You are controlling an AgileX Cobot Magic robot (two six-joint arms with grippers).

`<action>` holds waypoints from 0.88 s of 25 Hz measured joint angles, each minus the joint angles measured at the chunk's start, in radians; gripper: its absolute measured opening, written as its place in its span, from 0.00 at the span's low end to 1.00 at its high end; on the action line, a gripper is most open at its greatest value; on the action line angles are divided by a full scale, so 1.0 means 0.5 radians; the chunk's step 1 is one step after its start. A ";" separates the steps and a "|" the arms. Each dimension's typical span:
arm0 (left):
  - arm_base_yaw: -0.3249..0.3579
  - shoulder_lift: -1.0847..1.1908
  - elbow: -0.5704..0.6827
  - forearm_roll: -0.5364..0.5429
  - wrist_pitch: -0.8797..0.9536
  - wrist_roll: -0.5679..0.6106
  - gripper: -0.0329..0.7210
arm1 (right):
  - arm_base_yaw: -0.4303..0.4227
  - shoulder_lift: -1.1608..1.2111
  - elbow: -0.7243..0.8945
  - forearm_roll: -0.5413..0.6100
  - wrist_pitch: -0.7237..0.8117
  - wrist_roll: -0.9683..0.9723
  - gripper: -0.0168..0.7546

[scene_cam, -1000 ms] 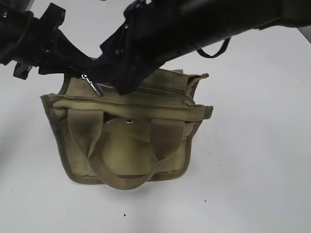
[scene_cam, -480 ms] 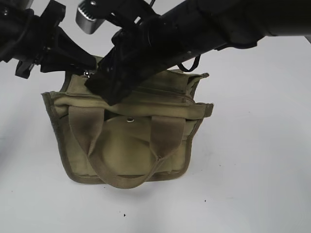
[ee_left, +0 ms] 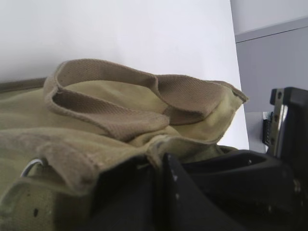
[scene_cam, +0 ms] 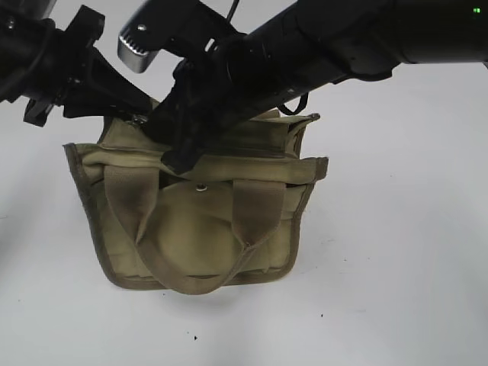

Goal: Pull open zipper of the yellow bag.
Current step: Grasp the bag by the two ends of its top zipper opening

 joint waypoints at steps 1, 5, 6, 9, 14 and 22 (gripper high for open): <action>-0.001 0.000 0.000 0.005 0.002 0.000 0.06 | 0.000 0.000 -0.002 -0.004 0.015 0.000 0.11; -0.007 0.000 0.000 0.007 0.008 0.000 0.06 | 0.000 -0.010 -0.016 -0.088 0.073 0.046 0.11; -0.007 0.000 0.000 0.002 0.011 0.000 0.06 | 0.000 -0.023 -0.018 -0.139 0.084 0.078 0.11; -0.007 0.000 0.000 -0.035 0.028 0.000 0.06 | 0.000 -0.087 -0.018 -0.335 0.149 0.206 0.11; 0.003 -0.004 0.000 -0.055 0.006 0.000 0.06 | 0.006 -0.181 -0.013 -0.662 0.385 0.442 0.03; 0.010 -0.004 0.000 -0.046 0.000 0.000 0.06 | -0.009 -0.181 -0.010 -0.763 0.426 0.543 0.02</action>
